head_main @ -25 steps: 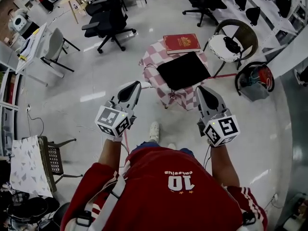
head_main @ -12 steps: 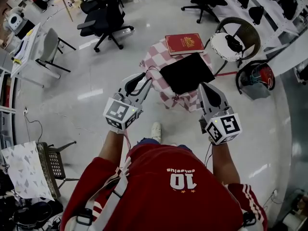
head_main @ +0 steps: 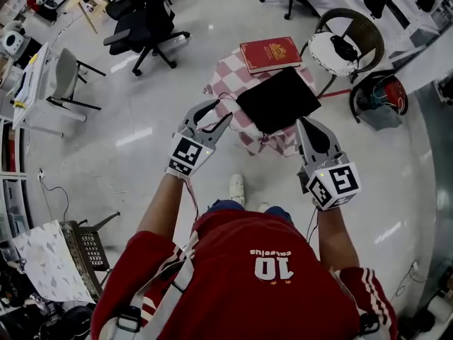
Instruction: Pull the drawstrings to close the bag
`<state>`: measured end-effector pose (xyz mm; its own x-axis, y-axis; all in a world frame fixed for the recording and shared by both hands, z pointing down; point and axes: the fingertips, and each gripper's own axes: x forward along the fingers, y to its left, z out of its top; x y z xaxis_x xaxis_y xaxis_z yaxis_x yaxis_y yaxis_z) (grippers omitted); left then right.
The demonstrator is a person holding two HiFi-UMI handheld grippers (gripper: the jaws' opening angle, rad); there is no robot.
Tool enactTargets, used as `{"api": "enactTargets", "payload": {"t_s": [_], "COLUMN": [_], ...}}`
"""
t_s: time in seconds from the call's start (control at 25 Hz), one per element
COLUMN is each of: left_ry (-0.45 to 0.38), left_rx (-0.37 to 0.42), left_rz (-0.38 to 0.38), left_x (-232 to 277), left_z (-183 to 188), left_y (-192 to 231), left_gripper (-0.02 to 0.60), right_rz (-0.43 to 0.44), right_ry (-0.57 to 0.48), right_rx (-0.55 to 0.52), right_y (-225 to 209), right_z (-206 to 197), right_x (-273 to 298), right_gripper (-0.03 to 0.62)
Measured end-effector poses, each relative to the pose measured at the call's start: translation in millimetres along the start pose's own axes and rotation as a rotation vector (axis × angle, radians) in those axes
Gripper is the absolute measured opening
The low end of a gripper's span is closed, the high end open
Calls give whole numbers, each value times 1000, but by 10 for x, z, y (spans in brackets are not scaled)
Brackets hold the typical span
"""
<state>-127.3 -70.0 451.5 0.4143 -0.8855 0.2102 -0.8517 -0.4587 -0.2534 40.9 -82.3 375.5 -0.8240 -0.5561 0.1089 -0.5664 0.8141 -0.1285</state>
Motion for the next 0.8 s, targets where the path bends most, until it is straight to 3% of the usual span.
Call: {"api": "enactTargets", "payload": {"t_s": [0.44, 0.8], "left_ry": [116, 272], "left_rx": [63, 196], "left_rz": [-113, -234], "left_x": [596, 1051], "left_z": [-875, -1780], "left_y": [314, 428], "left_gripper": [164, 164], "right_rz": [-97, -166], "right_ry": [36, 51], "right_rx": [19, 47], "right_y": [-187, -399], "right_z": [-223, -362], "right_x": [382, 647], "right_gripper": [14, 14]}}
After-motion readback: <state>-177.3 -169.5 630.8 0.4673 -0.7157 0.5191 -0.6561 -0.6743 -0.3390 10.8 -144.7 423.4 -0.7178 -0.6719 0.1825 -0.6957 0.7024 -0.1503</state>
